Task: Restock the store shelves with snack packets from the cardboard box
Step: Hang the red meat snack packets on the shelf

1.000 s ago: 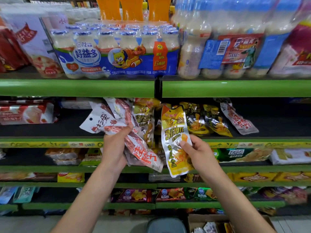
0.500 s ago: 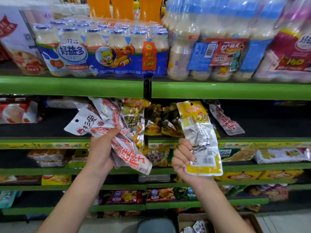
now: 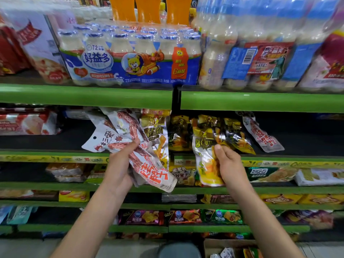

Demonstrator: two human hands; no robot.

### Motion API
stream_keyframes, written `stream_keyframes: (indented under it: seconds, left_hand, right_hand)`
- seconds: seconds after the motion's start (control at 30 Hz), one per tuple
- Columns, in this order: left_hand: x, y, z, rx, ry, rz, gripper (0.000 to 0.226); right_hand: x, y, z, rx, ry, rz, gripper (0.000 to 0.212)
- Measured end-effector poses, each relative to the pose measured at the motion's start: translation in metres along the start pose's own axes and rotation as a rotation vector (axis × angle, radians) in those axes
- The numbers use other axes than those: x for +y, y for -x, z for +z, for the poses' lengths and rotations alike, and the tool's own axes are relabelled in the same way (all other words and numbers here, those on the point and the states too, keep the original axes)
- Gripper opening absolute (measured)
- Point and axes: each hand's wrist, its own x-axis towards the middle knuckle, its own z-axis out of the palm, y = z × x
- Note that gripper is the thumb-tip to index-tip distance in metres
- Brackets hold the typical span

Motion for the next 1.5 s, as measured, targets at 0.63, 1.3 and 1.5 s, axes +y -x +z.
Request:
stream_keyframes:
  seconds: [0.63, 1.3, 1.5]
  left_hand:
    - [0.009, 0.01, -0.002, -0.075, 0.025, -0.06, 0.042]
    - [-0.009, 0.012, 0.023, -0.136, -0.072, -0.105, 0.033]
    - [-0.01, 0.01, 0.03, -0.178, -0.173, -0.076, 0.043]
  right_hand:
    - [-0.052, -0.085, 0.042, 0.078, 1.111, -0.305, 0.034]
    - [-0.043, -0.01, 0.06, -0.285, 0.066, -0.184, 0.021]
    - [-0.035, -0.007, 0.048, -0.193, -0.079, -0.089, 0.032]
